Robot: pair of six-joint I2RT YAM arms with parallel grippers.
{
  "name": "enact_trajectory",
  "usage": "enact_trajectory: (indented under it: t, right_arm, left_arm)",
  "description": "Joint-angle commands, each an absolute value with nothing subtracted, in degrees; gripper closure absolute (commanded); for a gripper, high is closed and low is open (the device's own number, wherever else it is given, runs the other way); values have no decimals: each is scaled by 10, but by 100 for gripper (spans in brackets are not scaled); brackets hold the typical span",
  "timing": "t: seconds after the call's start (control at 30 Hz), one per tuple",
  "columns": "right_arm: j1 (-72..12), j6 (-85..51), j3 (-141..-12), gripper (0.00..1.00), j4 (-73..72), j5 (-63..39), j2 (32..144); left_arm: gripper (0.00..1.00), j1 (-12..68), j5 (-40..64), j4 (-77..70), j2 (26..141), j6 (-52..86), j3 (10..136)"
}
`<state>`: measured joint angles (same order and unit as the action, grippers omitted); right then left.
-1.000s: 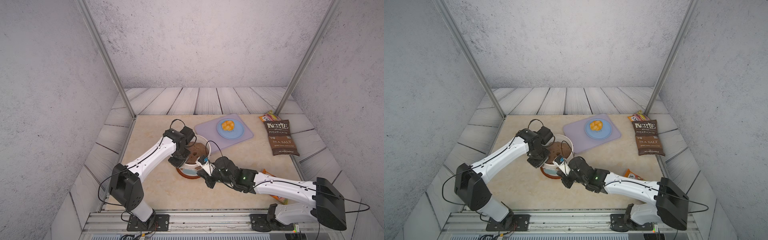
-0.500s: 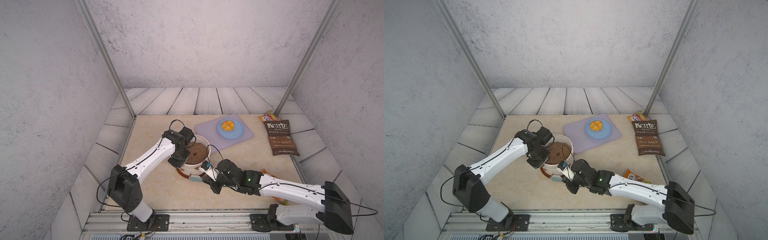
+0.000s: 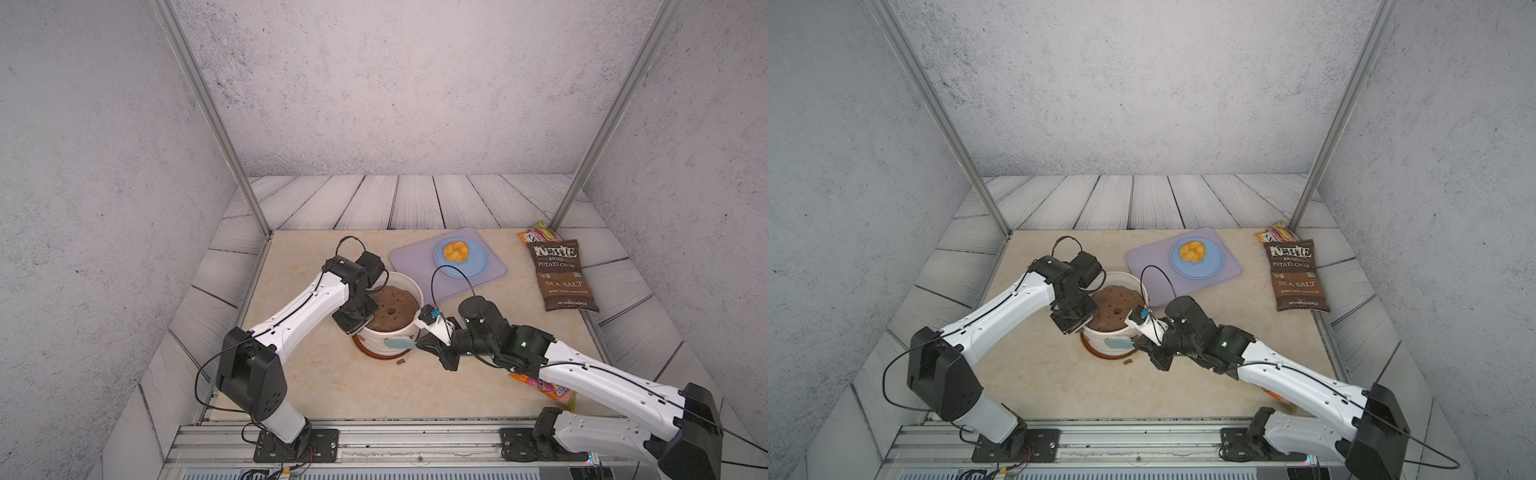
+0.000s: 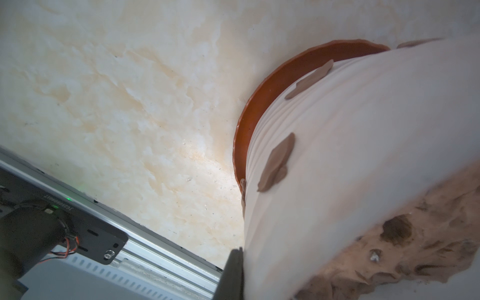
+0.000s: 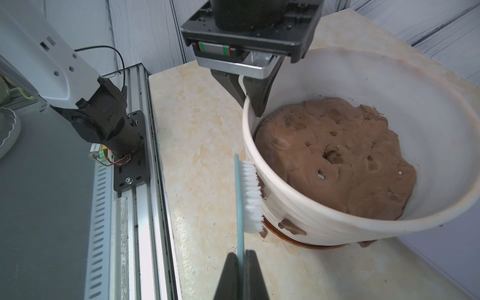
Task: Scrub the dried mud off the ceramic pot
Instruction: Rotate the pot on the tray.
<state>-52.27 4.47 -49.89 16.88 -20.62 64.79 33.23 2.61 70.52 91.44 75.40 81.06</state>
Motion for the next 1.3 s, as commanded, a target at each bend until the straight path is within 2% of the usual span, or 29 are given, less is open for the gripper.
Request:
enact_trajectory:
  t: [0.0, 0.2, 0.7, 1.27]
  right_arm:
    - [-511, 55, -519, 100, 163, -223, 664]
    - [-504, 35, -506, 100, 127, -185, 693]
    - [-505, 31, -444, 100, 113, -252, 738]
    - [-513, 13, -456, 100, 163, -375, 654]
  left_arm:
    - [100, 328, 6, 697, 926, 710, 819]
    - [100, 328, 10, 692, 929, 701, 820]
    - [100, 329, -31, 695, 932, 665, 830]
    - [100, 328, -78, 711, 958, 628, 852]
